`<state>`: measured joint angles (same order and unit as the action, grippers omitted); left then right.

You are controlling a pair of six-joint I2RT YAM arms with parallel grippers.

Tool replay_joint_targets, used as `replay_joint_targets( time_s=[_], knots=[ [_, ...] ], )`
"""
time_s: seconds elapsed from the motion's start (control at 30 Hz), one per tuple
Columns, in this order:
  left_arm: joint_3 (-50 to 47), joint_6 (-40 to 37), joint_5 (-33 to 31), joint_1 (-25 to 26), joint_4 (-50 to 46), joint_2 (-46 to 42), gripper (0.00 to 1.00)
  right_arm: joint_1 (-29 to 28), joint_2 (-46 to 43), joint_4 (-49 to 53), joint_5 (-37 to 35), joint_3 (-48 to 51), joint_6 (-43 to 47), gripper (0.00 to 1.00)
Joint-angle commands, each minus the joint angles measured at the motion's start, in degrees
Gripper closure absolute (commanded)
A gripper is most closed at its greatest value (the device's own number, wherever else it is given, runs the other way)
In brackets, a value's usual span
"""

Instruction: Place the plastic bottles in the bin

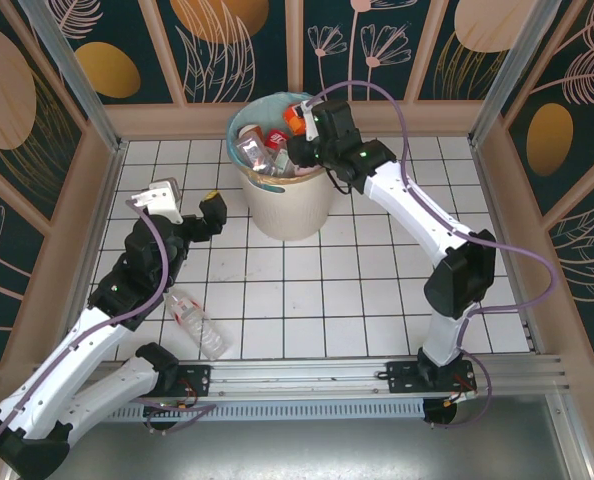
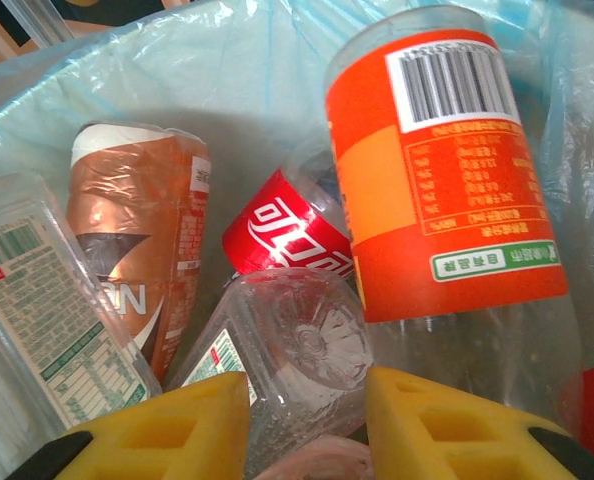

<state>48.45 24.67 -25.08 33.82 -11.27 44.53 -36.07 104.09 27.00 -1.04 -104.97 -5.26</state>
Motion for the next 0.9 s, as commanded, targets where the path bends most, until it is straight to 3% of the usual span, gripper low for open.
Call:
replay_joint_targets(
  time_s=[0.0, 0.17, 0.3, 0.4, 0.47, 0.57, 0.73, 0.87],
  knots=[
    [1.3, 2.3, -1.5, 0.1, -3.9, -0.1, 0.01, 0.3, 2.7, 2.9, 3.2, 0.8, -0.1, 0.63],
    [2.7, 3.8, -1.2, 0.2, -7.3, -0.2, 0.01, -0.1, 4.7, 8.7, 3.6, -8.9, 0.5, 0.57],
    [5.1, 7.3, -2.4, 0.1, -13.1, -0.9, 0.01, -1.7, 5.2, 13.2, -0.2, -22.9, 1.8, 0.39],
    [6.7, 11.3, -3.9, 0.2, -20.2, -0.9, 0.01, -5.3, 4.5, 13.4, -8.5, -29.5, 3.4, 0.25],
    [6.9, 14.4, -4.2, 0.1, -24.5, -1.6, 0.01, -8.8, 3.1, 12.2, -13.2, -29.7, 4.7, 0.23],
    [4.9, 18.9, -1.9, 0.2, -28.5, -4.8, 0.01, -14.8, -1.7, 6.7, -13.9, -22.1, 4.9, 0.23],
    [-0.6, 34.0, -0.2, 0.2, -36.0, -9.1, 0.01, -24.6, -12.2, -11.2, -3.6, 5.6, 5.3, 0.26],
    [-4.0, 38.7, -1.7, 0.1, -41.8, -9.2, 0.01, -29.4, -19.7, -28.6, 2.1, 29.9, 4.5, 0.27]
  ],
)
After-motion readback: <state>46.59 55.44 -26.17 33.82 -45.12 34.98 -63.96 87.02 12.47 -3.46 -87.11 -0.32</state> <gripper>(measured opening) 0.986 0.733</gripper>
